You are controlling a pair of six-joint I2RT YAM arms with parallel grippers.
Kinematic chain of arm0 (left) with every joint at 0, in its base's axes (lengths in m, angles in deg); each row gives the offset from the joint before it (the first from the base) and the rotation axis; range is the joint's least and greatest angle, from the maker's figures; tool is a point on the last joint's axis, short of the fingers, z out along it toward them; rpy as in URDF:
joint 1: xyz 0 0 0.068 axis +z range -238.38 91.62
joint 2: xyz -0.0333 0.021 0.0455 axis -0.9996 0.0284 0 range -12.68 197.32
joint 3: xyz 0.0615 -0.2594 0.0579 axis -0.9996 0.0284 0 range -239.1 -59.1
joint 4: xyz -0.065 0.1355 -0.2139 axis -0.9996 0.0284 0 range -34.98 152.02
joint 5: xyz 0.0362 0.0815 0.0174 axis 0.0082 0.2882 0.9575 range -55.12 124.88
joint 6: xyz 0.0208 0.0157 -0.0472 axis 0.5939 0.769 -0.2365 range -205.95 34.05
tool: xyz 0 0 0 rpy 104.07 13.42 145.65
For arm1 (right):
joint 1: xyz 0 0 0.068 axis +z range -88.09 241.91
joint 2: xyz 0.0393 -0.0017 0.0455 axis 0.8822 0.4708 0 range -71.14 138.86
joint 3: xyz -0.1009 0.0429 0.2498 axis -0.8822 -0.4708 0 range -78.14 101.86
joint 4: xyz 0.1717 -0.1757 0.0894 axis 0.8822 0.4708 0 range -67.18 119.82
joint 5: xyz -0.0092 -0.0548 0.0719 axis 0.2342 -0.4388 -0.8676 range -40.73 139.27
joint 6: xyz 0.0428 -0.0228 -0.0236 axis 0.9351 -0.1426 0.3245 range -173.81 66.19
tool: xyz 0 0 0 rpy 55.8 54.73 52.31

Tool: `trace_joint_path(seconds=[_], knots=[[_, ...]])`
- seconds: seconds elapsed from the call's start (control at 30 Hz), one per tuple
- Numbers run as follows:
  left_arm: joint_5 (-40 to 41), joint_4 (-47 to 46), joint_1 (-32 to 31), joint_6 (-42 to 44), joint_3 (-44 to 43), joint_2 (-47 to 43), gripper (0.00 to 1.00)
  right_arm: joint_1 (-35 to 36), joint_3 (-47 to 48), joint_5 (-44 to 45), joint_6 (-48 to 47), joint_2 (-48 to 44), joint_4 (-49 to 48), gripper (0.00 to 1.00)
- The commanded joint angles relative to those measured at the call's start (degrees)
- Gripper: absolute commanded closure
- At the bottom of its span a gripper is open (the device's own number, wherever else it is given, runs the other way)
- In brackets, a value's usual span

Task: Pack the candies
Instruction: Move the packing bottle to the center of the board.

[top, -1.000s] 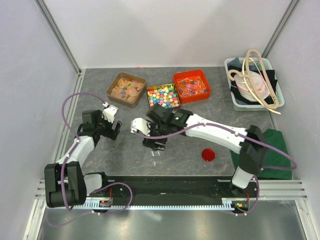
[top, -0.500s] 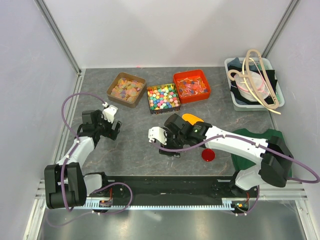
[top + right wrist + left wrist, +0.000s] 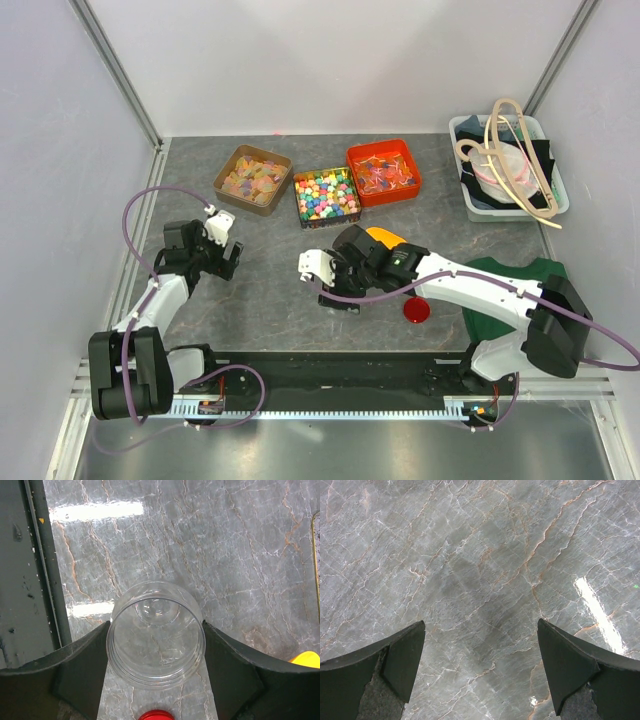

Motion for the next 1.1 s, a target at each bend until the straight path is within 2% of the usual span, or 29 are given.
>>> trace_joint_path(seconds=[0.0,0.63,0.83,1.07], knots=[[0.18,-2.31,0.41,-1.15,0.51,-1.13,0.01,-0.37,-0.33,-1.11,0.69,-0.9,-1.89,0.21],[0.0,-2.4,0.41,-1.06,0.69,-1.31,0.01,-0.46,-0.51,-1.28,0.51,1.65,-2.51,0.17],[0.0,-2.4,0.41,-0.98,0.69,-1.31,0.01,-0.63,4.76,-4.08,-1.33,0.6,3.89,0.02],[0.0,-2.4,0.41,-0.89,0.51,-0.96,0.01,-1.25,11.53,-4.97,-3.79,-0.19,10.41,0.02]])
